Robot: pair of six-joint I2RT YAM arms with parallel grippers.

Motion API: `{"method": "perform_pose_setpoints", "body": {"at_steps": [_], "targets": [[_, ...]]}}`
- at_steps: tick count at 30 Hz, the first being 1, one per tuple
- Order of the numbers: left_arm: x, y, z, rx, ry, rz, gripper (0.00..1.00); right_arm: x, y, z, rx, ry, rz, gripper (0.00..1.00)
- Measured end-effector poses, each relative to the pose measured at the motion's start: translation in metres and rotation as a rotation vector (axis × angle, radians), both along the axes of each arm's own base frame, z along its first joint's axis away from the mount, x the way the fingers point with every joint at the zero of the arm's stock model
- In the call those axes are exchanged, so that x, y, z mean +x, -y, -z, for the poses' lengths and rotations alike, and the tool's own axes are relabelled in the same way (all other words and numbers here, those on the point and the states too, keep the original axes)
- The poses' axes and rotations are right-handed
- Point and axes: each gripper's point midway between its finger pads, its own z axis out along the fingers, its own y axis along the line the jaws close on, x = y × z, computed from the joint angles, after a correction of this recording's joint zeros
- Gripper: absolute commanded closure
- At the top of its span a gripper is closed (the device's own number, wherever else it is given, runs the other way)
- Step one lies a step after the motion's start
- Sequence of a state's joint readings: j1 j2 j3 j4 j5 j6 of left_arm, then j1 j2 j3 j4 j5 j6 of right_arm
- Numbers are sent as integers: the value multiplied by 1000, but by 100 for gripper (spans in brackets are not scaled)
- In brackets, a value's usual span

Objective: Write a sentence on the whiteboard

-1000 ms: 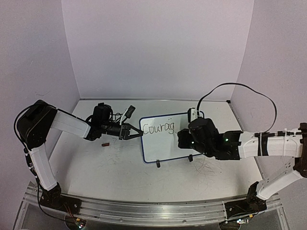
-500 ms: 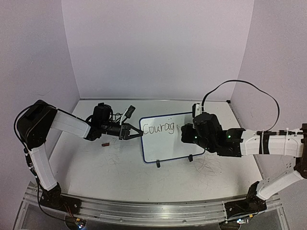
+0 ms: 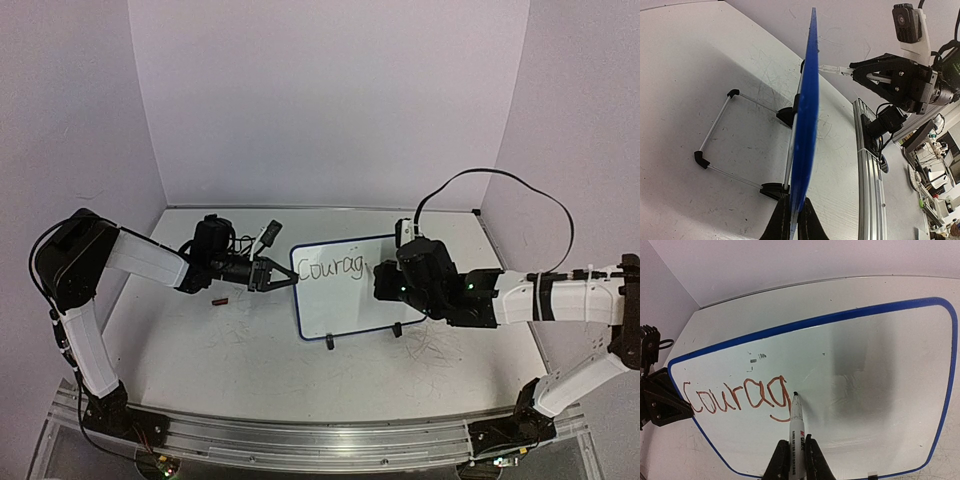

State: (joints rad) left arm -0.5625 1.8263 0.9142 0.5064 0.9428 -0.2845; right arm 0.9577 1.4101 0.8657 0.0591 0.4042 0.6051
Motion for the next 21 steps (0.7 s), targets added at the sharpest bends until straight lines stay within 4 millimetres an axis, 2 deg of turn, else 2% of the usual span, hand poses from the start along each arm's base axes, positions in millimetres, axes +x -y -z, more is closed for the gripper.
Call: {"method": "perform_pose_setpoints", "body": {"at_steps": [13,21], "targets": [[0,0,0,0,0,0,100,2,3,-1,6,2,21,100],[0,0,0,0,1,0,100,7,14,-9,21,16,63,100]]}}
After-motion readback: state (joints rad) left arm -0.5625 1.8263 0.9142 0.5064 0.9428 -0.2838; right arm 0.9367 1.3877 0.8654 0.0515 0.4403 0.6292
